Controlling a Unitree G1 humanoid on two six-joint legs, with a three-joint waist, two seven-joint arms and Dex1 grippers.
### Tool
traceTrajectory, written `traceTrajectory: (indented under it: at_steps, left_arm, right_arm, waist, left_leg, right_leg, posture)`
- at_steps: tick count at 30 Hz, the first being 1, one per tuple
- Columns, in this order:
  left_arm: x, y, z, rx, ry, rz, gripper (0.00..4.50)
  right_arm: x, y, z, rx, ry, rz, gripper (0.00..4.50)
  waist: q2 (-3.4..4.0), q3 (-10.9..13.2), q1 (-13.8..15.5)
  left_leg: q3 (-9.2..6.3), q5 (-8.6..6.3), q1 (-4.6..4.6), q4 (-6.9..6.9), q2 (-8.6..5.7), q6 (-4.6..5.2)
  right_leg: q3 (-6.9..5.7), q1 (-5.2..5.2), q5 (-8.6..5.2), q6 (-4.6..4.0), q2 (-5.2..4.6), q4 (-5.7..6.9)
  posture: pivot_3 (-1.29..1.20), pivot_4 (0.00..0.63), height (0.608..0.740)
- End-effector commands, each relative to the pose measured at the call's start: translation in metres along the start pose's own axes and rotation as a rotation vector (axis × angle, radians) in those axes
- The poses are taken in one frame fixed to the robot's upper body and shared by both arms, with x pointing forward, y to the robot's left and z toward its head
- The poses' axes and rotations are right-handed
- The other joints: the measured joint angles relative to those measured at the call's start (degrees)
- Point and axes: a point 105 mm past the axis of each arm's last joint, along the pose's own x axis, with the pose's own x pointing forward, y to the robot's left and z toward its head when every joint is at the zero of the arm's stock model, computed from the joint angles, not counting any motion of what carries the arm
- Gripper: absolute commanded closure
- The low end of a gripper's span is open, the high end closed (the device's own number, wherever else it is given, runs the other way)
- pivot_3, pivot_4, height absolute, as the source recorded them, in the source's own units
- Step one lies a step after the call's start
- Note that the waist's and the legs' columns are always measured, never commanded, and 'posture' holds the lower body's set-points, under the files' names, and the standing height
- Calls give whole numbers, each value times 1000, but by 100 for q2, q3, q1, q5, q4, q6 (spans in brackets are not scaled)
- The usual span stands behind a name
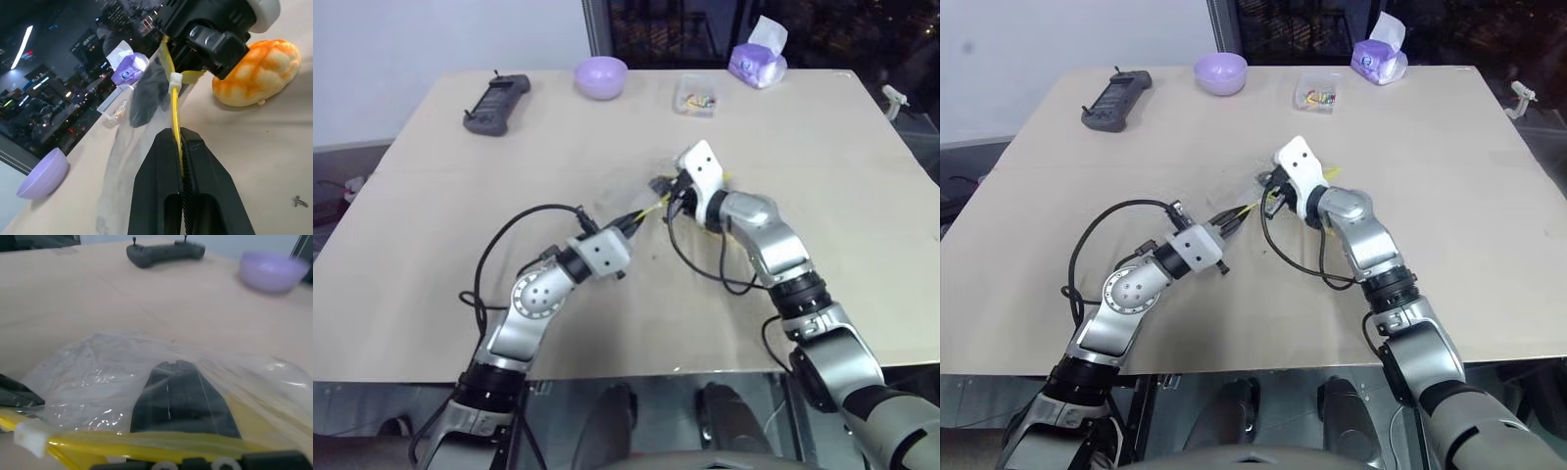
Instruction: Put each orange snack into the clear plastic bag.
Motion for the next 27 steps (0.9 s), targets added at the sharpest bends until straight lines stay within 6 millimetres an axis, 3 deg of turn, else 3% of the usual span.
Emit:
traceTrajectory:
  at_steps: [1,5,8,9,15,18,24,27]
  left_arm:
    - [0,13,9,11,-28,46,4500]
    - [0,19,6,4,-10,73,4500]
    - [1,23,3,-3,6,105,4500]
    - [1,24,3,-4,9,112,4500]
    - [-1,32,-3,14,52,169,4500]
    - [-5,44,-14,44,112,226,4500]
    - [-9,47,-20,62,143,244,4500]
    - [-9,47,-20,62,143,243,4500]
  right_arm:
    - [0,2,14,-337,-52,-5,3335]
    - [-2,5,12,-530,-56,9,1704]
    - [-3,0,2,-636,-16,-3,219]
    - [-3,-2,-1,-661,-5,-4,92]
    - [-9,-14,-12,-718,45,-29,92]
    - [-19,-23,-7,-676,35,-37,92]
    - [-38,-31,7,-652,3,-38,92]
    - [-53,-38,10,-452,-17,-74,92]
  waist:
    - [0,0,1]
    - [0,0,3]
    - [0,0,2]
    - [0,0,3]
    - [0,0,1]
    - [0,0,4]
    - [-1,0,11]
    - [-1,0,14]
  left_leg:
    - [0,0,0,0,0,0]
    - [0,0,0,0,0,0]
    - [1,0,0,0,0,0]
    - [1,0,0,0,0,0]
    - [1,0,0,0,0,-1]
    - [0,0,0,0,0,-1]
    - [0,0,-1,0,0,0]
    - [-1,0,-2,0,0,0]
  right_leg:
    - [0,0,0,0,0,-1]
    - [0,0,0,0,0,-1]
    - [0,0,0,0,0,-1]
    - [1,0,0,0,0,-1]
    - [2,0,0,0,0,-2]
    - [1,0,0,0,0,-1]
    - [1,1,0,0,-1,-4]
    - [0,1,0,0,-1,-4]
  posture:
    - [0,150,740]
    - [0,150,740]
    - [0,150,740]
    - [0,150,740]
    - [0,150,740]
    - [0,150,740]
    - [0,150,740]
    - [0,150,740]
